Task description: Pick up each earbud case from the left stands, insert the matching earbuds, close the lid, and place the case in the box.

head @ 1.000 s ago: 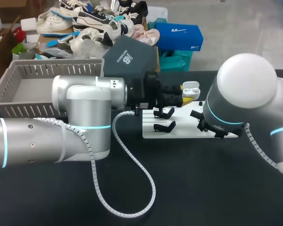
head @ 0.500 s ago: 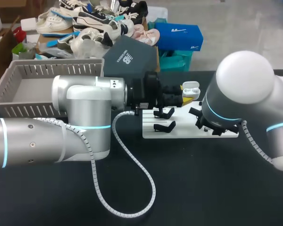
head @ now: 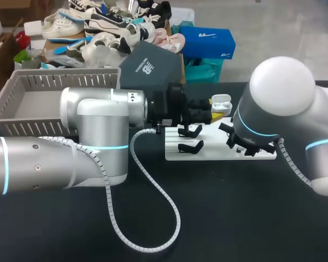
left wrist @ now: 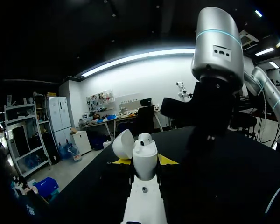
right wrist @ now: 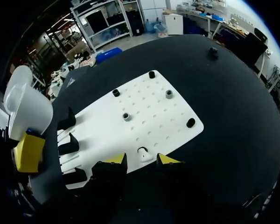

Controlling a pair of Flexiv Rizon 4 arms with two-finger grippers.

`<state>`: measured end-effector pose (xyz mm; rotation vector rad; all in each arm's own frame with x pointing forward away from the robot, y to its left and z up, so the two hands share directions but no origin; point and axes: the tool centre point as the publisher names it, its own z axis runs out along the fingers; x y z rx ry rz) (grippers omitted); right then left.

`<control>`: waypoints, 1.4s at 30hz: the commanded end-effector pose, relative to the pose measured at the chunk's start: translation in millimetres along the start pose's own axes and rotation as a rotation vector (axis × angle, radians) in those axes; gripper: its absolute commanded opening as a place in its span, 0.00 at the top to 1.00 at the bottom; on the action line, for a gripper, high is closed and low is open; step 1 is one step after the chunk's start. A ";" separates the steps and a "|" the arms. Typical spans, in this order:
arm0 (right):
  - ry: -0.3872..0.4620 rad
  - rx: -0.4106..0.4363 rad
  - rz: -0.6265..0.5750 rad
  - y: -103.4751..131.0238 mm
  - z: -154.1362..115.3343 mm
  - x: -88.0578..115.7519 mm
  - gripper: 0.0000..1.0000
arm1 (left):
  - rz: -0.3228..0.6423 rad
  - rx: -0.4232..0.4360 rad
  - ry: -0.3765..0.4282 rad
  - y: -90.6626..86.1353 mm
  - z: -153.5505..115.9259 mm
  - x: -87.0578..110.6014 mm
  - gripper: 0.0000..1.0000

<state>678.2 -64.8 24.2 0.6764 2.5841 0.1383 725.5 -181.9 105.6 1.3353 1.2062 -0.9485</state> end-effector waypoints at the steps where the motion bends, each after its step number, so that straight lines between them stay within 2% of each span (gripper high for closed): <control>1: -0.005 -0.007 0.007 -2.8 1.9 1.7 0.62 | 0.001 -0.002 -0.003 0.1 0.3 1.0 1.00; 33: 0.010 -0.008 0.033 -4.4 10.0 -2.1 0.79 | 0.001 -0.002 -0.003 0.1 0.3 1.0 1.00; 36: 0.013 -0.009 0.034 -4.4 10.9 -2.0 0.84 | 0.001 -0.002 -0.003 0.1 0.3 1.0 1.00; 39: 0.016 -0.010 0.036 -4.6 11.7 -2.0 0.98 | 0.001 -0.002 -0.003 0.1 0.3 1.0 1.00; 42: 0.017 -0.012 0.037 -4.7 11.7 -1.8 1.00 | 0.001 -0.002 -0.003 0.1 0.3 1.0 1.00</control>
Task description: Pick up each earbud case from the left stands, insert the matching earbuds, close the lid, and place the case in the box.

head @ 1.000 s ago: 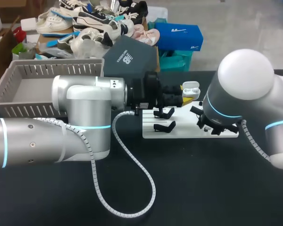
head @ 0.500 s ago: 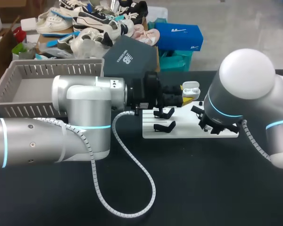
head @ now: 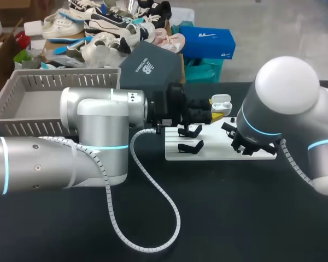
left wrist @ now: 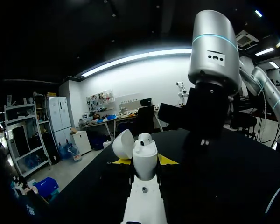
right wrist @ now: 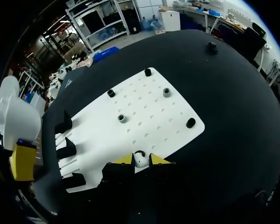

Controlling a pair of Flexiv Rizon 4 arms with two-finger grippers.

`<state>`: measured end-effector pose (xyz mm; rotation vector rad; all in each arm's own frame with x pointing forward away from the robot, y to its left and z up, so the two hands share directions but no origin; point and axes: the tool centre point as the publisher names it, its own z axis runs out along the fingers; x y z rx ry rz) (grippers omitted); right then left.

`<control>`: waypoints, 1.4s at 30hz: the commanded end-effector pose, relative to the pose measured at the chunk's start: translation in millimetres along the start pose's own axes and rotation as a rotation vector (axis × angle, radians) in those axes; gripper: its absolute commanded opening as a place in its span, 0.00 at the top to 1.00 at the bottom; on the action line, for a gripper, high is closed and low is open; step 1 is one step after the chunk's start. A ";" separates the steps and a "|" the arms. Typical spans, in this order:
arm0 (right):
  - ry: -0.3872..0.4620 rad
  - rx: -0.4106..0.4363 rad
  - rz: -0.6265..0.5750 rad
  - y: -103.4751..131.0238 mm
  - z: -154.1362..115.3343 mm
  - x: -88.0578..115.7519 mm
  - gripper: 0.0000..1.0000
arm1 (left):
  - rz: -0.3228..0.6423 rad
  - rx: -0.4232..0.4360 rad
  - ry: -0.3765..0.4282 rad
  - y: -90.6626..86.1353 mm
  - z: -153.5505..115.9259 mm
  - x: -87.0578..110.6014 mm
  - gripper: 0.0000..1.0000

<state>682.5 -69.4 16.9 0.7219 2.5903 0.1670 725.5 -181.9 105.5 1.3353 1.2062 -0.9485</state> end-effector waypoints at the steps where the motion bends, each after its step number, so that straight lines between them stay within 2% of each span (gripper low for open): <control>1: -0.004 -0.005 0.002 -1.1 2.7 0.8 1.00 | 0.001 -0.002 -0.003 0.1 0.3 1.0 1.00; 9: -0.041 -0.027 0.022 -6.4 -13.4 2.6 1.00 | 0.001 -0.002 -0.003 0.1 0.3 1.0 1.00; 17: -0.090 -0.065 -0.010 -16.7 -43.1 8.1 1.00 | 0.001 -0.002 -0.003 0.1 0.3 1.0 1.00; 21: -0.104 -0.082 -0.166 -22.0 -60.9 6.8 1.00 | 0.001 -0.002 -0.003 0.1 0.3 1.0 1.00; 24: -0.109 -0.128 -0.271 -26.8 -76.6 6.2 1.00 | 0.001 -0.002 -0.003 0.1 0.3 1.0 1.00; 28: -0.117 -0.121 -0.413 -27.6 -95.0 4.2 1.00 | 0.001 -0.002 -0.003 0.1 0.3 1.0 1.00; 29: -0.128 -0.127 -0.493 -25.3 -101.5 3.4 1.00 | 0.001 -0.002 -0.003 0.1 0.3 1.0 1.00; 31: -0.129 -0.110 -0.554 -24.0 -108.9 2.4 1.00 | 0.001 -0.002 -0.003 0.1 0.3 1.0 1.00; 35: -0.136 -0.136 -0.754 -16.0 -124.9 -3.2 1.00 | 0.001 -0.002 -0.003 0.1 0.3 1.0 1.00; 36: -0.137 -0.126 -0.786 -13.9 -128.3 -4.8 1.00 | 0.001 -0.002 -0.003 0.1 0.3 1.0 1.00; 42: -0.163 -0.199 -0.963 -1.3 -145.5 -17.2 1.00 | 0.001 -0.002 -0.003 0.1 0.3 1.0 1.00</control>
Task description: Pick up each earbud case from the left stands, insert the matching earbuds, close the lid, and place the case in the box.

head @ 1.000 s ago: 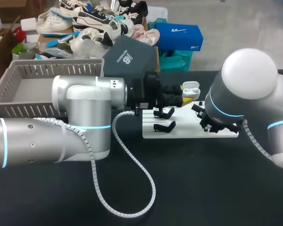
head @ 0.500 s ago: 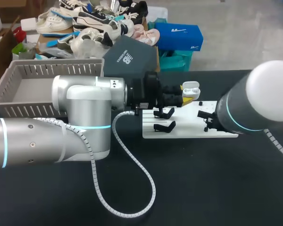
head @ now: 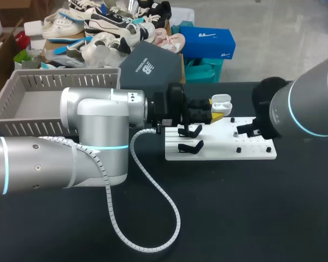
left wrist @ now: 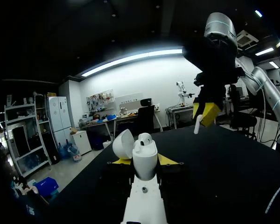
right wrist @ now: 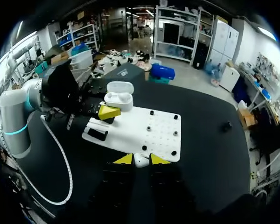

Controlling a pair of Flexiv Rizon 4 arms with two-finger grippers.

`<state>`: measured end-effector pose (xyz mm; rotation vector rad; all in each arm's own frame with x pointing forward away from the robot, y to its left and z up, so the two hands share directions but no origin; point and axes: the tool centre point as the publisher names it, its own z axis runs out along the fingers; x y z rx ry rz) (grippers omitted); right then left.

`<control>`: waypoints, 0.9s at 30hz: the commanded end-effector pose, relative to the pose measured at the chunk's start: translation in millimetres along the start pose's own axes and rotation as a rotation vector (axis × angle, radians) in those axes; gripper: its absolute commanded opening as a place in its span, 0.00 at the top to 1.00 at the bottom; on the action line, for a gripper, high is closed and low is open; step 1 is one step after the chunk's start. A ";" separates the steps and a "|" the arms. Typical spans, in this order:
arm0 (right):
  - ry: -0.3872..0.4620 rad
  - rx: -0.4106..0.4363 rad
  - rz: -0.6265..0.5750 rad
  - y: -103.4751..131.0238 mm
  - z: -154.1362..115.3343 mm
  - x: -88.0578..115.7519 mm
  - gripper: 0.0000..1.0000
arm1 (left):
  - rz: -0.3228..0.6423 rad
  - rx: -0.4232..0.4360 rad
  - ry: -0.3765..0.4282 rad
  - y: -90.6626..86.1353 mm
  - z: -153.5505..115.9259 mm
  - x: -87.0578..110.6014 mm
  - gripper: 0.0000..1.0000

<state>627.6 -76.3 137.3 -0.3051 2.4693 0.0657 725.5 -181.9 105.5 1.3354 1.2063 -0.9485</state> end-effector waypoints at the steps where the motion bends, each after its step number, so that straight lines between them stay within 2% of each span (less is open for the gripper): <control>1: -0.012 -0.066 -0.228 -2.9 -12.7 -14.9 1.00 | 0.001 -0.002 -0.003 0.1 0.3 1.0 1.00; 7: -0.010 -0.134 -0.375 4.5 -13.5 -39.9 1.00 | 0.001 -0.002 -0.003 0.1 0.3 1.0 1.00; 13: 0.009 -0.145 -0.469 12.9 -8.0 -58.2 1.00 | 0.001 -0.002 -0.003 0.1 0.3 1.0 1.00; 21: 0.002 -0.166 -0.497 19.4 -3.5 -71.6 1.00 | 0.001 -0.002 -0.003 0.1 0.3 1.0 1.00; 27: 0.020 -0.223 -0.426 21.9 4.7 -80.5 1.00 | 0.001 -0.002 -0.003 0.1 0.3 1.0 1.00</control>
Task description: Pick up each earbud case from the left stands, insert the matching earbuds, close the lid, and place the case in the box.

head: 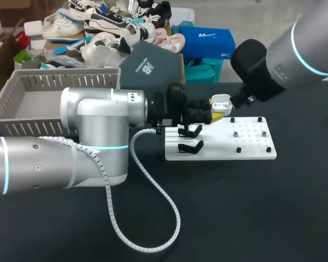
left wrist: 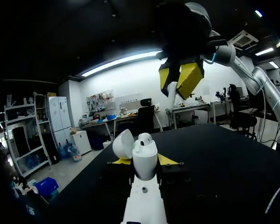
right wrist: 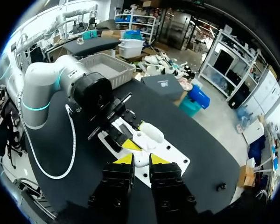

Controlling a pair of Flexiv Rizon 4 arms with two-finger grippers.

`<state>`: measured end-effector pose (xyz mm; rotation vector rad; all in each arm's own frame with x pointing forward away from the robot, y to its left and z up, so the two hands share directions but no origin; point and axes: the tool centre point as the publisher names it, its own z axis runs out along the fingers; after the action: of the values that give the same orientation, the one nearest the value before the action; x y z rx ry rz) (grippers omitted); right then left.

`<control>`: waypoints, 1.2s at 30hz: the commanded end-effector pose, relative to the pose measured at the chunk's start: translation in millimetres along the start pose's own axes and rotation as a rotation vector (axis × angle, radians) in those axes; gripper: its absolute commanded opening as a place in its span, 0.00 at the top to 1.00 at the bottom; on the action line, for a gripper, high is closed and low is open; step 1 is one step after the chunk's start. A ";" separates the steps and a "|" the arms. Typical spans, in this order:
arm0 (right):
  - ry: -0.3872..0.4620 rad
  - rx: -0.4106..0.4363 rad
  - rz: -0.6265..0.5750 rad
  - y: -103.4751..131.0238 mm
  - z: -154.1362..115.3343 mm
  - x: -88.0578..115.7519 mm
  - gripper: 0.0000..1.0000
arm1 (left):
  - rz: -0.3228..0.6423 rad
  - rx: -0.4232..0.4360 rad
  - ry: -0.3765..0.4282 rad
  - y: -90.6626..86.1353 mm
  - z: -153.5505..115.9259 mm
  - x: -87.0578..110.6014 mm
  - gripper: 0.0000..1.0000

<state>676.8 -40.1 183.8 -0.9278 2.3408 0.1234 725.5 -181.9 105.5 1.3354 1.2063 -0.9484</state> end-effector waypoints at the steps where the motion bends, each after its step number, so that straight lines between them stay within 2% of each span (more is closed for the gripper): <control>1: 0.016 -0.037 0.030 -5.4 9.0 -7.0 1.00 | 0.001 -0.002 -0.003 0.1 0.3 1.0 1.00; 5: 0.018 -0.060 0.064 -6.5 14.7 -11.2 1.00 | 0.001 -0.002 -0.003 0.1 0.3 1.0 1.00; 16: 0.026 -0.089 0.031 2.1 26.9 -24.2 1.00 | 0.001 -0.002 -0.003 0.1 0.3 1.0 1.00; 36: 0.065 -0.091 0.038 1.3 43.3 -21.9 1.00 | 0.001 -0.002 -0.003 0.1 0.3 1.0 1.00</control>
<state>708.1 -13.5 161.1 -0.9425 2.4270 0.2186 725.5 -181.9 105.5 1.3355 1.2063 -0.9484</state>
